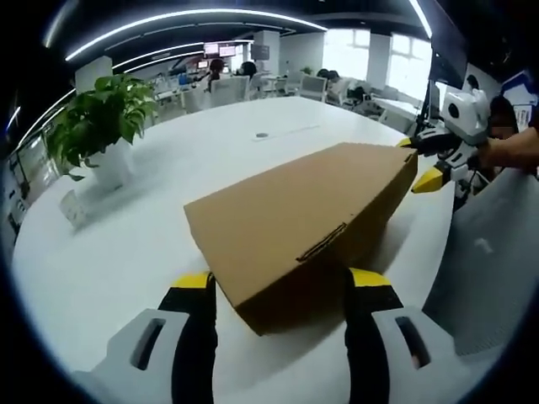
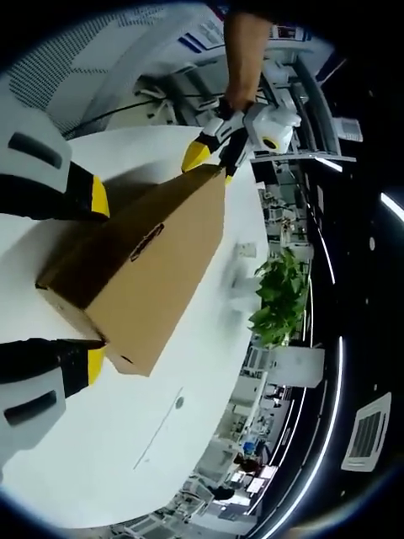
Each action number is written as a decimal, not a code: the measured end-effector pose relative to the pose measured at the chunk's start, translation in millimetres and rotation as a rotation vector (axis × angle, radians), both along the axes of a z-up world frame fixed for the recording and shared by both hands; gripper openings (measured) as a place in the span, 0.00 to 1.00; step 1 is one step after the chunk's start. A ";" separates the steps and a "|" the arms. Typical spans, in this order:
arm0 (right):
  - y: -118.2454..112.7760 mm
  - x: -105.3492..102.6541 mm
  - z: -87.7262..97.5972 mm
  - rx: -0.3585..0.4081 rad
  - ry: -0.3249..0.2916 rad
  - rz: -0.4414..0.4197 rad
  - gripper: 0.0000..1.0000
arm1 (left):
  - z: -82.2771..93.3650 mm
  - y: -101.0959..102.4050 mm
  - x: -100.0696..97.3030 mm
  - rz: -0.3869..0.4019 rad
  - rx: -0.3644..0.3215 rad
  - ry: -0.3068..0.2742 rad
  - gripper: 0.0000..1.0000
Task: Operate the shoe box by opening the lid, removing the specified soft item, and placing it in the target area until the item is outside and the box remains undamaged.
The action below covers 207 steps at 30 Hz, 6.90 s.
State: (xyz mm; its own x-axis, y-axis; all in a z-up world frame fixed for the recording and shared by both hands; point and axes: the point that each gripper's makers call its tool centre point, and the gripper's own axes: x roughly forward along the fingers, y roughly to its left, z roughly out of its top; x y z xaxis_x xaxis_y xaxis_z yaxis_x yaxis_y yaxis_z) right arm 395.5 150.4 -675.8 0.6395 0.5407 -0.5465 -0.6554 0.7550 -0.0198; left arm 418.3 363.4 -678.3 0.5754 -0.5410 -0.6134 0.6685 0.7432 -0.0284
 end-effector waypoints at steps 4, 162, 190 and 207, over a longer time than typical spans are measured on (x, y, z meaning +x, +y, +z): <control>-0.2 1.9 7.2 0.000 -0.013 0.004 0.54 | 6.9 -0.4 1.2 0.000 -0.004 -0.013 0.59; -55.9 167.8 1.0 0.020 -0.021 -0.278 0.00 | 3.3 30.5 151.5 0.389 -0.034 -0.048 0.00; -58.2 183.9 -22.1 0.088 0.117 -0.351 0.00 | -12.4 29.8 168.1 0.461 -0.061 0.029 0.01; -54.8 166.8 -17.8 0.078 0.086 -0.301 0.06 | -0.9 27.9 160.9 0.445 -0.075 -0.011 0.07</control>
State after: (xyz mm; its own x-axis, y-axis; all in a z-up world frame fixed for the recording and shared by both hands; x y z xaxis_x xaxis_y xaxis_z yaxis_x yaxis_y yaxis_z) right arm 562.3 95.6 -693.7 0.7304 0.3764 -0.5699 -0.3987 0.9125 0.0916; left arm 579.2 391.3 -679.2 0.7681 -0.2826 -0.5745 0.2852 0.9544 -0.0881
